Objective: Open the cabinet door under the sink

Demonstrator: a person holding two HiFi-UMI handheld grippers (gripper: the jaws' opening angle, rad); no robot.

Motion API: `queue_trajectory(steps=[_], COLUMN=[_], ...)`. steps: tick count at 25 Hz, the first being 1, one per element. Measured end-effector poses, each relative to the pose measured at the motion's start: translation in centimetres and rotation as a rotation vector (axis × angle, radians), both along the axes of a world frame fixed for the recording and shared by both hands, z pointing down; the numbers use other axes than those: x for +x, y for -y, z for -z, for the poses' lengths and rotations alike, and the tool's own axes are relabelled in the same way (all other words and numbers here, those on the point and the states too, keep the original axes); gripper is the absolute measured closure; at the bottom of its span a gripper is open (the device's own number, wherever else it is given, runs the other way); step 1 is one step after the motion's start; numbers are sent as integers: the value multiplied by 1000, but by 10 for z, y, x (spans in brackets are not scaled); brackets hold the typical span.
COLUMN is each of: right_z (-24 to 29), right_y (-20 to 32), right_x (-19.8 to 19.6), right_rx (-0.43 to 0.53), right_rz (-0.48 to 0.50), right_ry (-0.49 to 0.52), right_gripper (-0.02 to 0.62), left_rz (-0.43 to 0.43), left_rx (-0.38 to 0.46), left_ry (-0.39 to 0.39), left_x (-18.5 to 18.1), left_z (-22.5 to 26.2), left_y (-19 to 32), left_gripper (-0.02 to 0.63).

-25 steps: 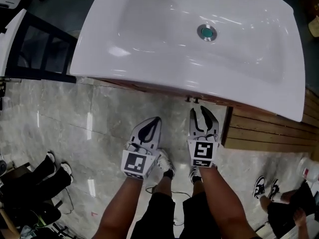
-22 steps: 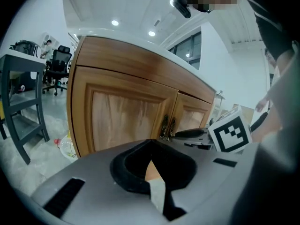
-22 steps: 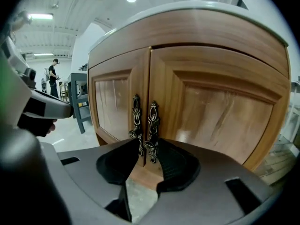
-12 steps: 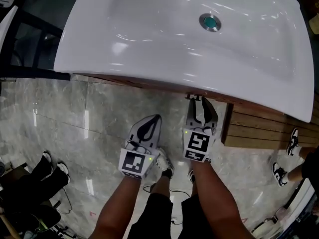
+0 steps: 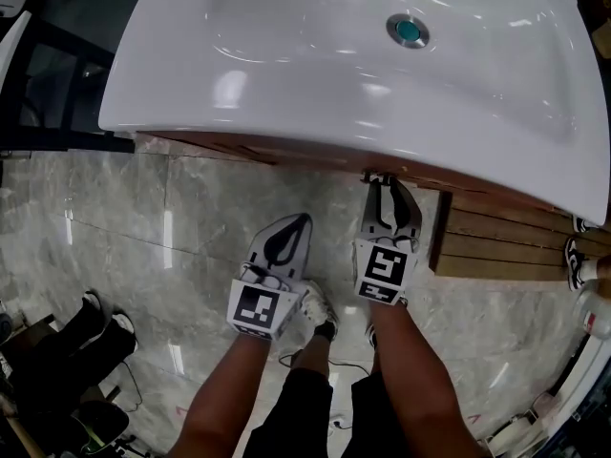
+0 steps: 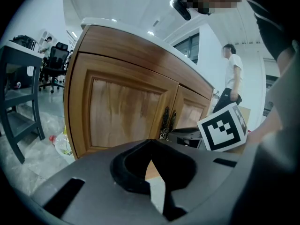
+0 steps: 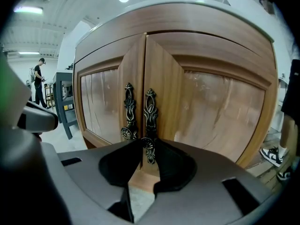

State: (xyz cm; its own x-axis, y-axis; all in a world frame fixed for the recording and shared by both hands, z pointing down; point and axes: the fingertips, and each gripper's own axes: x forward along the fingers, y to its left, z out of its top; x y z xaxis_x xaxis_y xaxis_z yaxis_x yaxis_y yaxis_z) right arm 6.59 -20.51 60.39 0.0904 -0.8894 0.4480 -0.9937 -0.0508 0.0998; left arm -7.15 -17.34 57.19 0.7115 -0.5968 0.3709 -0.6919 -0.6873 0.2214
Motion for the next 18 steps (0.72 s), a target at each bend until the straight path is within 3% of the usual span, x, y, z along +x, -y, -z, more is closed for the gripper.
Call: queue_trajectory(steps=[12,18], right_z=[4,5], right_y=[-9,-32], right_x=[-1,-6], right_rx=[34,40], right_rz=[12,77], right_ry=[31,44], right_gripper=[500,502], left_rz=[-26,-8], left_rx=[11,-22], left_ry=[6,21], left_x=[-7,-8], left_z=[-3,-9], left_y=[-5,-23], left_gripper=[583,583])
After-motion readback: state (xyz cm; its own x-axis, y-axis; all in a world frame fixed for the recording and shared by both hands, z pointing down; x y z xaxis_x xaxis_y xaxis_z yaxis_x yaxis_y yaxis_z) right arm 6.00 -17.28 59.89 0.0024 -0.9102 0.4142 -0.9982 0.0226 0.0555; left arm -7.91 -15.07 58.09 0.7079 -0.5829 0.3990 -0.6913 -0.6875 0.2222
